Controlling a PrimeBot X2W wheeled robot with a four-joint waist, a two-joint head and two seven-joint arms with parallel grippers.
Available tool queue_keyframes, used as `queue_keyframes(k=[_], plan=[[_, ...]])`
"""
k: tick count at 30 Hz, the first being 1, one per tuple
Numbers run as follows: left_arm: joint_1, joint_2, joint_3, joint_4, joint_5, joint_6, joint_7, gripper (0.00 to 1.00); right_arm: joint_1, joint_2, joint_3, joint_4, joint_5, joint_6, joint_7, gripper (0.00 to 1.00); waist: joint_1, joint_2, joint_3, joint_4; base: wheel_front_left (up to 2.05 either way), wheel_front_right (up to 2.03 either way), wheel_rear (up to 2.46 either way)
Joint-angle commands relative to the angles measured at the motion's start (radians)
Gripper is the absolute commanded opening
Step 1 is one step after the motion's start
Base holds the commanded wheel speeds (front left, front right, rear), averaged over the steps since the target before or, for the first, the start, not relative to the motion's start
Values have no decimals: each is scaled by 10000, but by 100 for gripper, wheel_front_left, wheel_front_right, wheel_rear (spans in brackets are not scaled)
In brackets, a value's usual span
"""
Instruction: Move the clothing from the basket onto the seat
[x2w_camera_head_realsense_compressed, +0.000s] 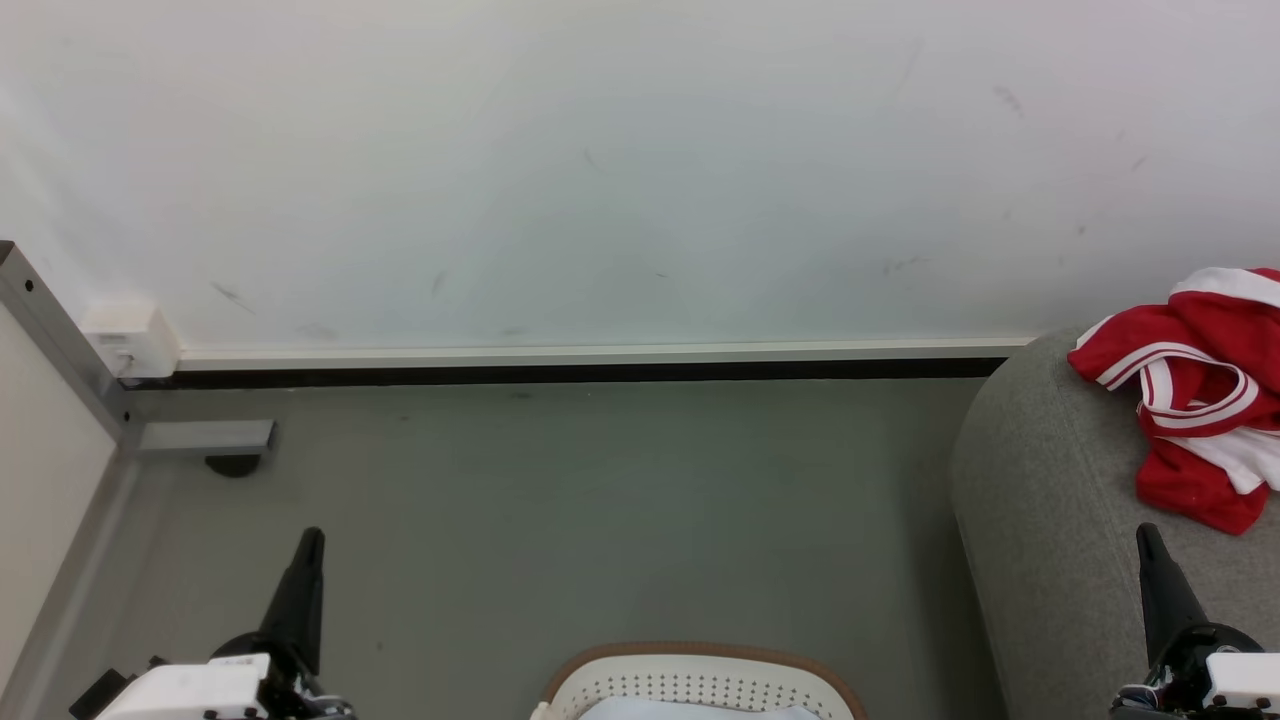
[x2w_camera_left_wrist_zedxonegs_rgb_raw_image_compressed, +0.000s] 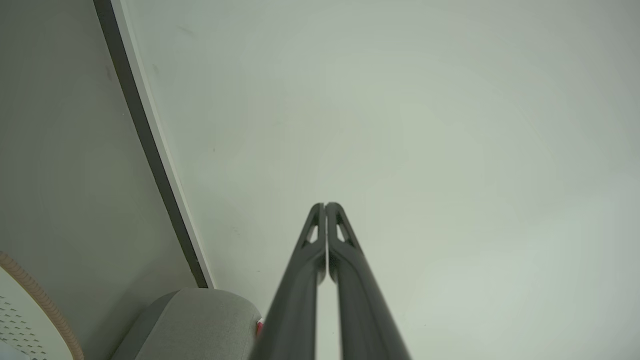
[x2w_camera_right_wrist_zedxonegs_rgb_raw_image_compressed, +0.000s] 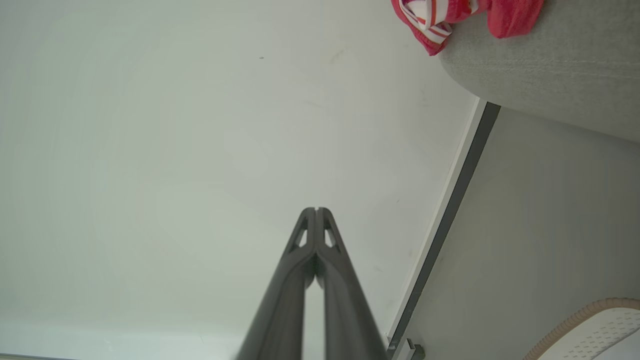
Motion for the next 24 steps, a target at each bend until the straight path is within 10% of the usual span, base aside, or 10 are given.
queue_keyframes(k=[1, 24], plan=[[-103, 20, 27, -42, -119, 28, 43, 0, -83, -109, 0, 2, 9, -21, 4, 0, 0, 0, 0, -1, 0, 0, 0], [-102, 20, 27, -41, -119, 28, 43, 0, -79, -136, 53, -8, 56, -21, -49, 0, 0, 0, 0, -1, 0, 0, 0]])
